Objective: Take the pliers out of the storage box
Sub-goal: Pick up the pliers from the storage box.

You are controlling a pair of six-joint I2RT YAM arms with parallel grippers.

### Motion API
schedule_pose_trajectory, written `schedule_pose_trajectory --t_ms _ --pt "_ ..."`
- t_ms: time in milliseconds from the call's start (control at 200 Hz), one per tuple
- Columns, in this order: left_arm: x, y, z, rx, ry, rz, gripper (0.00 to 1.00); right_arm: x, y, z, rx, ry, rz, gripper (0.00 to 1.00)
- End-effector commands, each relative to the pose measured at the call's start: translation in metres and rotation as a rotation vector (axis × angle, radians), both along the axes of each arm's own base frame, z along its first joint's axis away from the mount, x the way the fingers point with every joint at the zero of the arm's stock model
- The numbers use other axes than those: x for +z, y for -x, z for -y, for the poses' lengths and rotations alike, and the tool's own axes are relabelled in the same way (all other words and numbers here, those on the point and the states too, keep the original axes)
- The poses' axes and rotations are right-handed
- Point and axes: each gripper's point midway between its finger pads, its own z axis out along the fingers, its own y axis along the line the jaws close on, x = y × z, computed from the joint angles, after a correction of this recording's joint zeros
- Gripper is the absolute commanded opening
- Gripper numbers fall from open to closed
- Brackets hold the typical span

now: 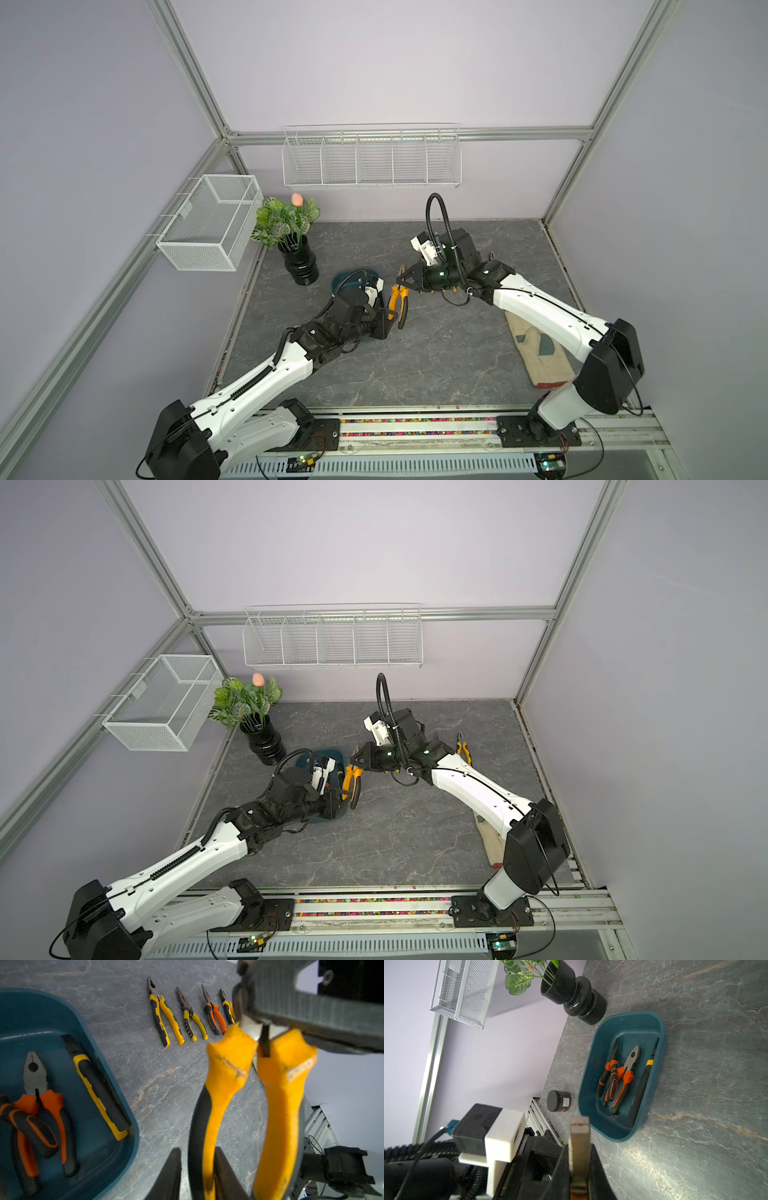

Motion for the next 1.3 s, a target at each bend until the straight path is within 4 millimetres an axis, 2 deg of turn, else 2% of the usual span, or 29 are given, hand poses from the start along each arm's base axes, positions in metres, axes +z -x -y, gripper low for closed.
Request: schedule_pose_trajectory --t_ms 0,90,400,510,635,715,815,1010,1090,1294 --pt "-0.001 0.001 0.004 -0.02 0.003 0.0 0.21 0.028 -0.003 -0.007 0.018 -0.078 0.045 0.06" --pt "0.0 0.001 0.004 -0.025 0.004 0.003 0.0 0.027 -0.003 -0.007 0.02 -0.076 0.046 0.07" --pt "-0.005 0.003 0.007 -0.039 0.0 -0.015 0.0 0.018 -0.006 -0.002 0.007 -0.025 0.06 0.07" --pt "-0.006 0.001 0.003 -0.019 -0.013 -0.006 0.0 0.015 -0.008 -0.001 -0.002 -0.005 0.064 0.08" --pt "-0.011 -0.003 -0.004 0.019 -0.043 0.002 0.0 0.013 -0.01 0.01 -0.029 0.071 0.089 0.16" --pt "-0.013 -0.007 -0.011 0.055 -0.076 0.026 0.0 0.009 -0.014 0.025 -0.077 0.159 0.118 0.33" --pt "-0.016 -0.011 -0.019 0.102 -0.134 0.078 0.0 0.007 -0.017 0.042 -0.12 0.247 0.152 0.46" --pt "-0.02 -0.017 -0.027 0.17 -0.154 0.135 0.0 0.007 -0.016 0.044 -0.108 0.272 0.152 0.48" --pt "-0.02 -0.019 -0.036 0.224 -0.198 0.16 0.0 0.004 -0.016 0.045 -0.114 0.281 0.13 0.51" --pt "-0.005 -0.025 -0.057 0.401 -0.316 0.318 0.0 -0.009 -0.009 0.043 -0.202 0.308 0.026 0.52"
